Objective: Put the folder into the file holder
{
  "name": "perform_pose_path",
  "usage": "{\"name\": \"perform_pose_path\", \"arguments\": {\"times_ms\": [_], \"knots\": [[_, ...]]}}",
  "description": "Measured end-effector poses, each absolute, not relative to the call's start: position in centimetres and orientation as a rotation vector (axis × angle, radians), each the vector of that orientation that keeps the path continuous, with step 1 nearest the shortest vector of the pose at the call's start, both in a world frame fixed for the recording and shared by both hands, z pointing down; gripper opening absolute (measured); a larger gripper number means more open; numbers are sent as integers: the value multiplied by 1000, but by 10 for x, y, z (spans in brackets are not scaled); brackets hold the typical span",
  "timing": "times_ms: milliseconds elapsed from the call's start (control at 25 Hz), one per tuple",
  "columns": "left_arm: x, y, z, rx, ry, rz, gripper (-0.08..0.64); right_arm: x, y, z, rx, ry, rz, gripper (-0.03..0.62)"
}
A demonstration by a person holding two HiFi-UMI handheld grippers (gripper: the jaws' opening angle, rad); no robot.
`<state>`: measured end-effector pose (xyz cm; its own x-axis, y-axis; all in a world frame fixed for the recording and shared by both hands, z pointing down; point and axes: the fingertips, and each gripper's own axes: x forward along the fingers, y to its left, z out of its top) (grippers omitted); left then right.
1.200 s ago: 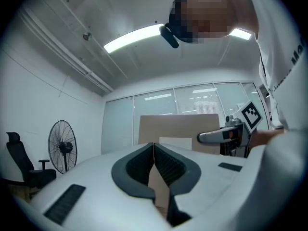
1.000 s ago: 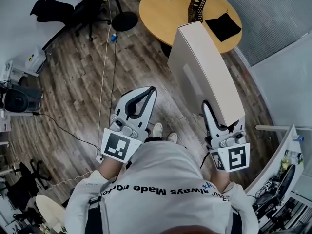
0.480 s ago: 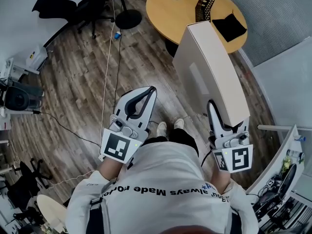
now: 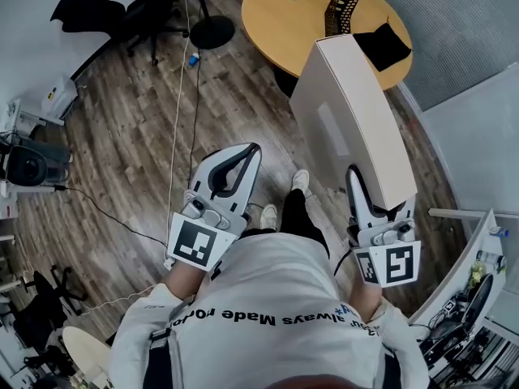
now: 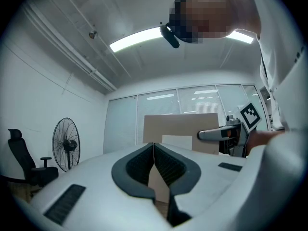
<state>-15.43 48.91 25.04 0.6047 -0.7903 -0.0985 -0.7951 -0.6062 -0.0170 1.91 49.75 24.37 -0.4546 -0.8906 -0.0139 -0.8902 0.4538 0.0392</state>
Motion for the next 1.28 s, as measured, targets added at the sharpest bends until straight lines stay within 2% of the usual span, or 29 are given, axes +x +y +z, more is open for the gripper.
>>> {"name": "perform_pose_path", "arguments": {"times_ms": [1280], "knots": [[-73, 330, 240, -2764, 1359, 110, 25, 97, 336, 232, 1636, -2721, -63, 293]]}}
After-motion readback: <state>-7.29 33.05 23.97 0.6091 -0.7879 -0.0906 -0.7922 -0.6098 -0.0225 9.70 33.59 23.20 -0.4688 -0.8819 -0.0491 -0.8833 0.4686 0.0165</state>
